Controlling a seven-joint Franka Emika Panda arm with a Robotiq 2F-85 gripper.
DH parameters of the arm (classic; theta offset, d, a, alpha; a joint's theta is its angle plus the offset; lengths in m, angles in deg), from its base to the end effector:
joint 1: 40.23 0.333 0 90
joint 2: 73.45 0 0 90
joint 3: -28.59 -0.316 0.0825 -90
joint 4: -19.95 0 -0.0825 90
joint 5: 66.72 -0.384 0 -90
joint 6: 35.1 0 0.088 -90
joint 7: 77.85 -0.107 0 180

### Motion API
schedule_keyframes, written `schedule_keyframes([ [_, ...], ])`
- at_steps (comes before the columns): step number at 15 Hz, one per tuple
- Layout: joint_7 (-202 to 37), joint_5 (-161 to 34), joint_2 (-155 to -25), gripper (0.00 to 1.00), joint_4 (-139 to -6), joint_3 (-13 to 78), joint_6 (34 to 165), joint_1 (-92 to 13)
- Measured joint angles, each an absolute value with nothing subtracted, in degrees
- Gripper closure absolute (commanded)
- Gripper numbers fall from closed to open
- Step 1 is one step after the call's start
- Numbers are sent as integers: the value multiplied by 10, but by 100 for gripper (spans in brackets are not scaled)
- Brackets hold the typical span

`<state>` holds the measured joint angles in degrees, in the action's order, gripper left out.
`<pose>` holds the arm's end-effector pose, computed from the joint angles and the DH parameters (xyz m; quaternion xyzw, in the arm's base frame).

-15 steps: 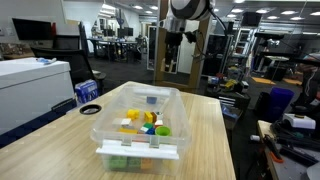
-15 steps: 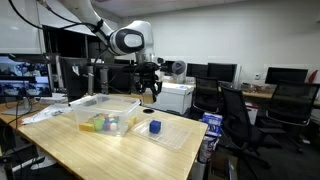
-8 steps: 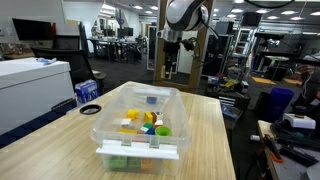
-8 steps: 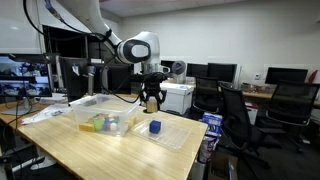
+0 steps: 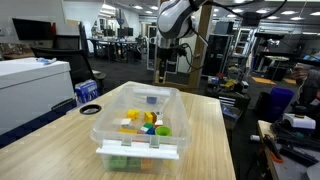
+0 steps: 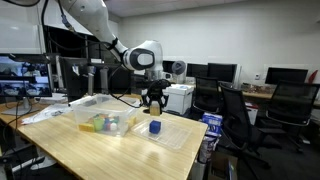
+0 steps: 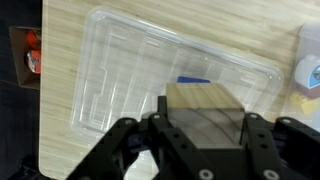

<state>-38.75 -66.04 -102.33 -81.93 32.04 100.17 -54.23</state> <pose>0.6361 -0.1964 0.2824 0.9797 0.1958 0.0261 0.0353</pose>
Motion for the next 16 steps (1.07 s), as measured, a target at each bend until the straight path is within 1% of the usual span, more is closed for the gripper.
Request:
schedule_keyframes([
  [10,-395,-660,-1118,69,-735,296,1002,-542],
  [16,-469,-661,-1148,69,-703,291,1001,-542],
])
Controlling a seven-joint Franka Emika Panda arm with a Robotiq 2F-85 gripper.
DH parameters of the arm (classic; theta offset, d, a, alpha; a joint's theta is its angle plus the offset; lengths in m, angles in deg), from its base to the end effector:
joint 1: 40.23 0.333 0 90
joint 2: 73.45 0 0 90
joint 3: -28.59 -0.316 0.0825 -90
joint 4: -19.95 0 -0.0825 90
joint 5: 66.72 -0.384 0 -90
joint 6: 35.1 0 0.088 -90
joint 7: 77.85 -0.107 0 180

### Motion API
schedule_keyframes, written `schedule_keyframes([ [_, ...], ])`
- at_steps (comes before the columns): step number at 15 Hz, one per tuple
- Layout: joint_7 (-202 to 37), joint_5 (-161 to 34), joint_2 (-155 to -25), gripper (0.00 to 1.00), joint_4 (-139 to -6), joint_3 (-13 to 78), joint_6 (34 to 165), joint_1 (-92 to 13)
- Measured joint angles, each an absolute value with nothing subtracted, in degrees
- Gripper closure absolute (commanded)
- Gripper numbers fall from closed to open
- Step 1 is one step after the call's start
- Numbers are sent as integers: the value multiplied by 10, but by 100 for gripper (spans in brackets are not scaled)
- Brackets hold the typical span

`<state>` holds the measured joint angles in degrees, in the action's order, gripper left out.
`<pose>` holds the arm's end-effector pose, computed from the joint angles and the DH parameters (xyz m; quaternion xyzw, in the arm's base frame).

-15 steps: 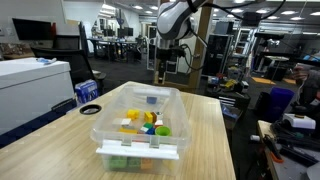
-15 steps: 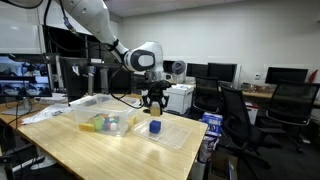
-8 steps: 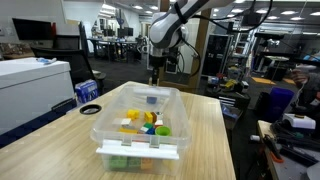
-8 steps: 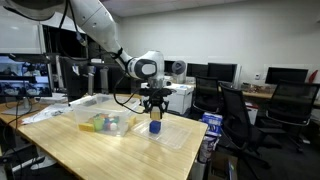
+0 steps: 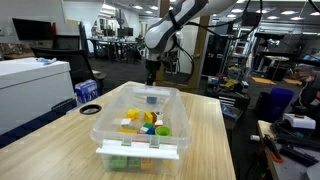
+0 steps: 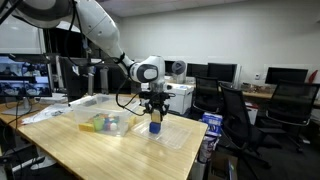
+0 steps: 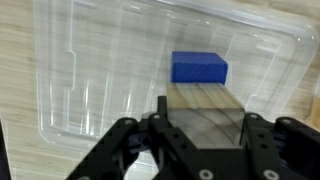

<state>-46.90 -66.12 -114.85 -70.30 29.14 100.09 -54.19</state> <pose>0.6847 -0.1763 0.2206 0.9885 0.1477 0.0258 0.0183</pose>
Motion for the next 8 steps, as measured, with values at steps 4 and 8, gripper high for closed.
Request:
schedule_keyframes([
  [4,-528,-661,-1149,69,-701,287,1001,-541],
  [8,-544,-661,-1149,69,-701,284,1000,-540],
])
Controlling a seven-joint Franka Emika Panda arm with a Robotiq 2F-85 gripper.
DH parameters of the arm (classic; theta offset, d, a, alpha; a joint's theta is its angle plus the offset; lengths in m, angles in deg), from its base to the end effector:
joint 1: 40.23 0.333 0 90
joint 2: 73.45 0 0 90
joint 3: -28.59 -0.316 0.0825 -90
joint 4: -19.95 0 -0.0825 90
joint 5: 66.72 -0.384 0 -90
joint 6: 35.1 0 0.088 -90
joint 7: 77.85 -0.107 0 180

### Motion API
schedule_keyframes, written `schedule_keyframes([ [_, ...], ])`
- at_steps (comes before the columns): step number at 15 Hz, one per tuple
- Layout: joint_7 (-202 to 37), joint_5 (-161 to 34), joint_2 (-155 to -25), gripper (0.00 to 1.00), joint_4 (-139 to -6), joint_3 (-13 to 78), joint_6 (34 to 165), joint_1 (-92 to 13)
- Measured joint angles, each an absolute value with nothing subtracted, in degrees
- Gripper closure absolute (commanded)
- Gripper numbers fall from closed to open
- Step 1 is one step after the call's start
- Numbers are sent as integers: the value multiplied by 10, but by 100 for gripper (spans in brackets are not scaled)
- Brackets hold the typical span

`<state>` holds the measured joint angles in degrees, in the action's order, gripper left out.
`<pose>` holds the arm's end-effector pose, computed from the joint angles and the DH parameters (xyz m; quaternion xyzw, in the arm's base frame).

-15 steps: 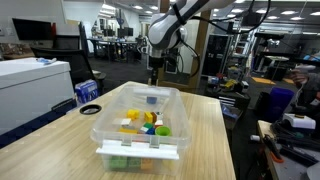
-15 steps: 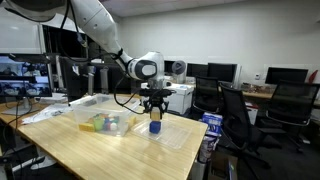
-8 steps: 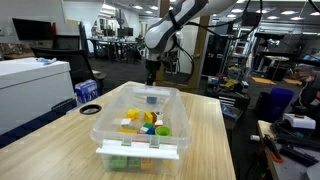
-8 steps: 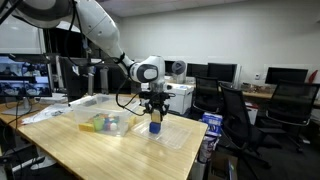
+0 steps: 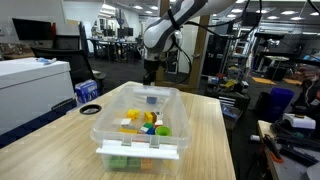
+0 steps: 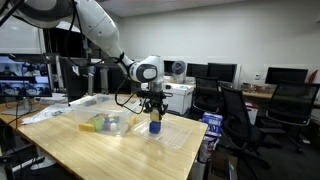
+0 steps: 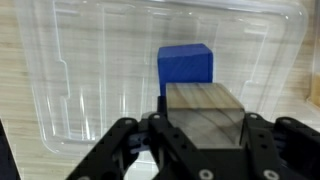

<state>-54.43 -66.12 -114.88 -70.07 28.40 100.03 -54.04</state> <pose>0.6880 -0.1672 0.2218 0.9956 0.0885 0.0296 0.0128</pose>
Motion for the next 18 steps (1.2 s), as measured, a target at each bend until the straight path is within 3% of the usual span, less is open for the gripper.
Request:
schedule_keyframes([
  [18,-545,-661,-1136,69,-724,289,1000,-539],
])
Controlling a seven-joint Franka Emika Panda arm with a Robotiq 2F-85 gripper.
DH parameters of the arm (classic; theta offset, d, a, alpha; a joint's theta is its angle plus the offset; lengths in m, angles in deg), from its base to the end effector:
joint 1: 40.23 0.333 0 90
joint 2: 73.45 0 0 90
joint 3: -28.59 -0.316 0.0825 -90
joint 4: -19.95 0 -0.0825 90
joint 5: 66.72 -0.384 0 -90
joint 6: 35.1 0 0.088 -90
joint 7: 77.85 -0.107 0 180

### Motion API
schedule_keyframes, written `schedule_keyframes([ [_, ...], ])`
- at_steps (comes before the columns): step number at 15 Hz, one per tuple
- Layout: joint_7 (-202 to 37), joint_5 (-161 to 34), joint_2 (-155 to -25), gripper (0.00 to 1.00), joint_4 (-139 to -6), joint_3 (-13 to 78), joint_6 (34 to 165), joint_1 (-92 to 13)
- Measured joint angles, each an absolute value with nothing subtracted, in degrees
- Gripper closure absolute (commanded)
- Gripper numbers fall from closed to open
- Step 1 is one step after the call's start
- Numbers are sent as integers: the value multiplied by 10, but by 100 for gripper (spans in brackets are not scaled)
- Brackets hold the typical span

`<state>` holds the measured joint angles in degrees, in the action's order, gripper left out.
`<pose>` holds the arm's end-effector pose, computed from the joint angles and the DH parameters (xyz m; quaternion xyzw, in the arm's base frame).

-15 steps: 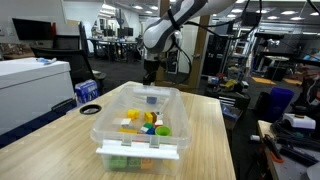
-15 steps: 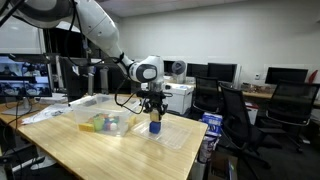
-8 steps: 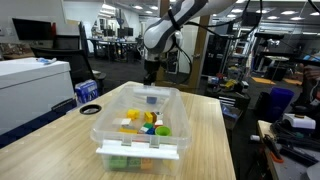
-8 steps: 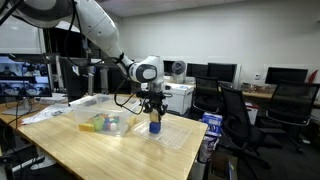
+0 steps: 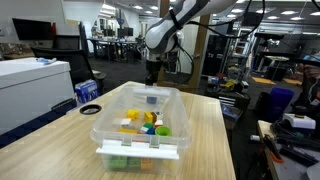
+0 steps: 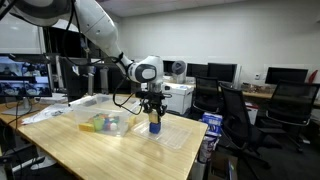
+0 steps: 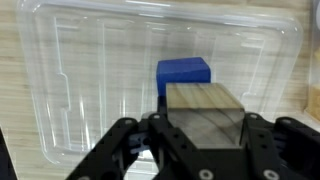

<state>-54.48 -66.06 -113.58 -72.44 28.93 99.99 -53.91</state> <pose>0.6775 -0.1688 0.2198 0.9960 0.0862 0.0193 0.0129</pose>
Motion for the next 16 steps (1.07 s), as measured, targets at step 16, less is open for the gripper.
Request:
schedule_keyframes([
  [16,-545,-651,-1124,69,-742,300,1000,-536],
])
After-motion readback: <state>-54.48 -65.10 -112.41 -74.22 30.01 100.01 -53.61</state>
